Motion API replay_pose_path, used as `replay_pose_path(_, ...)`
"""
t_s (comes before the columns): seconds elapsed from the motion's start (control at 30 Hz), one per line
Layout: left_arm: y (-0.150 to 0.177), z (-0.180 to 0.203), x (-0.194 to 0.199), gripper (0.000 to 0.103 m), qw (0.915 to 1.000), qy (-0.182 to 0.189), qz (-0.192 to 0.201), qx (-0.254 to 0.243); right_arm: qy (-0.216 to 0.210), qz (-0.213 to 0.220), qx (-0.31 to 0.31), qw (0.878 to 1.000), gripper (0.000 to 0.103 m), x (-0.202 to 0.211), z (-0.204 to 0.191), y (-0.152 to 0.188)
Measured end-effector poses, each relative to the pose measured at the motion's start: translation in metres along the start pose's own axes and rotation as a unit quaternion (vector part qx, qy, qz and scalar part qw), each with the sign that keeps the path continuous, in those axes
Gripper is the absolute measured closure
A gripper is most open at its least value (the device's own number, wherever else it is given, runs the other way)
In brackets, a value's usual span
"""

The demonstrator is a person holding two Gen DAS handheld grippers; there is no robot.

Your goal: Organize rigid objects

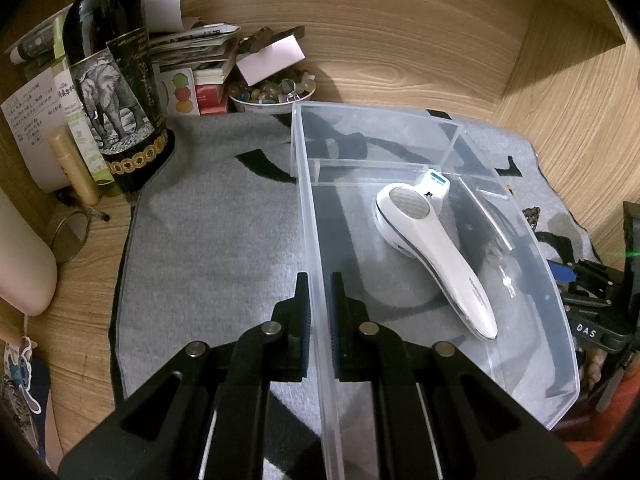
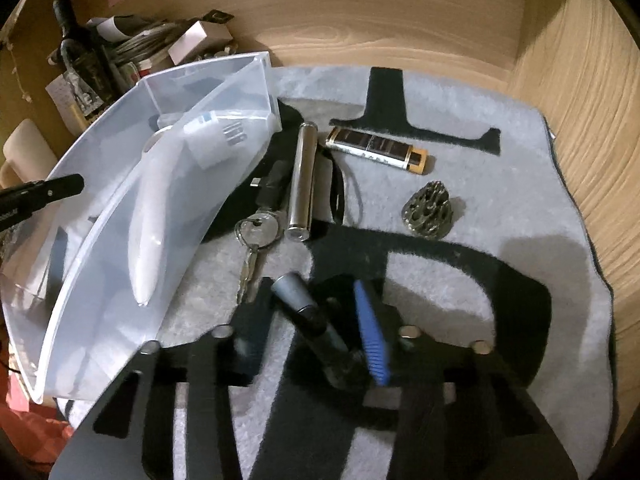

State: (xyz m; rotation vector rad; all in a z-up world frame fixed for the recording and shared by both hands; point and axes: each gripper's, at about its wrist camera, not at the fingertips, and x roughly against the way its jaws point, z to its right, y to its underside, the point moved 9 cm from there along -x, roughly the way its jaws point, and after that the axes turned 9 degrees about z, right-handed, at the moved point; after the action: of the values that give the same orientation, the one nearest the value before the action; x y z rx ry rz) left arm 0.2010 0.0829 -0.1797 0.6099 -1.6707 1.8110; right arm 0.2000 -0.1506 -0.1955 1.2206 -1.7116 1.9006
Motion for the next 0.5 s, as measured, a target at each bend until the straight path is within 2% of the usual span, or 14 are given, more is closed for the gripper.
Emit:
replay_pose_path(0.07, 0.0, 0.0, 0.0, 0.095, 1.0, 0.0, 0.0, 0.0, -0.002, 0.005, -0.007, 1.0, 0.081, 0.001, 0.002, -0.001)
replay_pose_path(0.23, 0.0, 0.0, 0.0, 0.095, 1.0, 0.0, 0.0, 0.0, 0.002, 0.022, -0.016, 1.0, 0.081, 0.006, 0.005, -0.01)
replay_pose_path(0.5, 0.0, 0.0, 0.0, 0.095, 1.0, 0.0, 0.0, 0.001, 0.001, 0.069, -0.012, 0.998, 0.081, 0.024, 0.0, -0.042)
